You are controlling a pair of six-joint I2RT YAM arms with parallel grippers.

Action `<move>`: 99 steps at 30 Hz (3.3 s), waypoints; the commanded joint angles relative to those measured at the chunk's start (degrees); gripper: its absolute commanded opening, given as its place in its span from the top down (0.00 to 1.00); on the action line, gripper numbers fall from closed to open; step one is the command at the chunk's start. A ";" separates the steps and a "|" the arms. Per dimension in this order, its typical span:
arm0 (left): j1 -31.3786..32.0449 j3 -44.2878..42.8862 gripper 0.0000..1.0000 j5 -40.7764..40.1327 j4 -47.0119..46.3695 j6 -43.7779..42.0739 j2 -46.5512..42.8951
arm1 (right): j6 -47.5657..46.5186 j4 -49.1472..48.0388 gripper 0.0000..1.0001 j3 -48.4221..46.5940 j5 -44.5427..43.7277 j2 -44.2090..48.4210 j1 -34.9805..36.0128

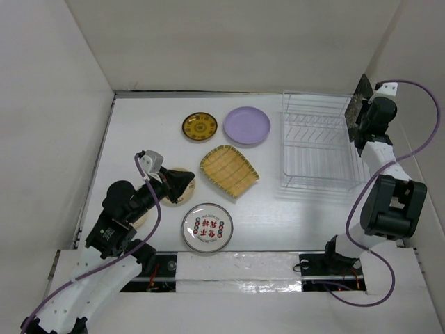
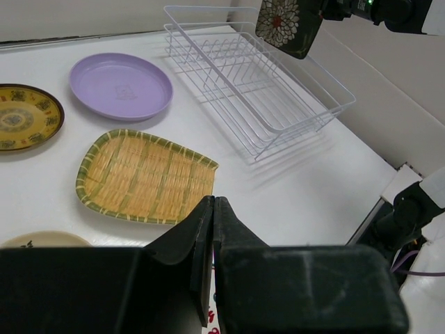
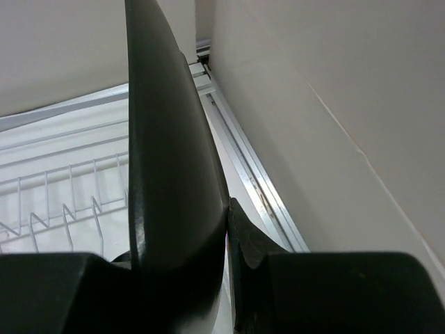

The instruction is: Load the plates into the dish rack

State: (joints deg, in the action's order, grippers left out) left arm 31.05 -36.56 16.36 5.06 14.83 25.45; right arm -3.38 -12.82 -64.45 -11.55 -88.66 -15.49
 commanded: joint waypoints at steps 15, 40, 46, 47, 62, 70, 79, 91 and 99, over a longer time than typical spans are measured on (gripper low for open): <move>0.24 -2.12 1.00 -1.77 -1.37 -0.86 1.70 | -12.62 -24.00 1.00 -0.51 -3.48 -2.04 3.62; 0.24 -1.85 1.00 -2.03 -1.37 -0.59 1.44 | 12.77 -15.31 0.18 6.00 -14.90 10.07 4.76; 0.24 -1.85 1.00 -2.65 -1.19 -0.68 2.23 | 17.89 -12.50 0.53 9.78 -13.58 20.72 8.98; 0.24 -1.77 1.00 -2.56 -1.19 -0.59 2.32 | 17.18 -10.84 0.58 8.99 -14.80 20.38 8.98; 0.86 -1.68 1.00 -2.82 -1.28 -0.50 4.43 | 10.32 52.02 0.20 -47.81 -2.07 -18.13 3.45; 1.38 -1.77 1.00 -3.00 -1.19 -0.50 3.73 | 9.71 47.54 0.16 -37.86 -8.13 -15.75 2.39; 1.38 -1.85 1.00 -2.82 -1.37 -0.50 3.64 | 9.71 38.69 0.46 -31.02 -7.52 -14.00 2.92; 1.38 -1.76 1.00 -2.03 -1.72 -0.33 5.13 | 8.39 22.17 1.00 -12.83 -11.65 -1.70 4.76; 1.38 -1.76 1.00 -1.42 -1.81 -0.41 6.54 | 6.19 4.05 1.00 2.56 -20.15 7.97 5.91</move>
State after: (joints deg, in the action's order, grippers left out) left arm 32.16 -36.56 13.80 5.63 14.83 31.55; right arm 3.81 6.76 -63.55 -24.58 -86.02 -10.02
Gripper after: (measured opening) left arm 0.003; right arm 0.233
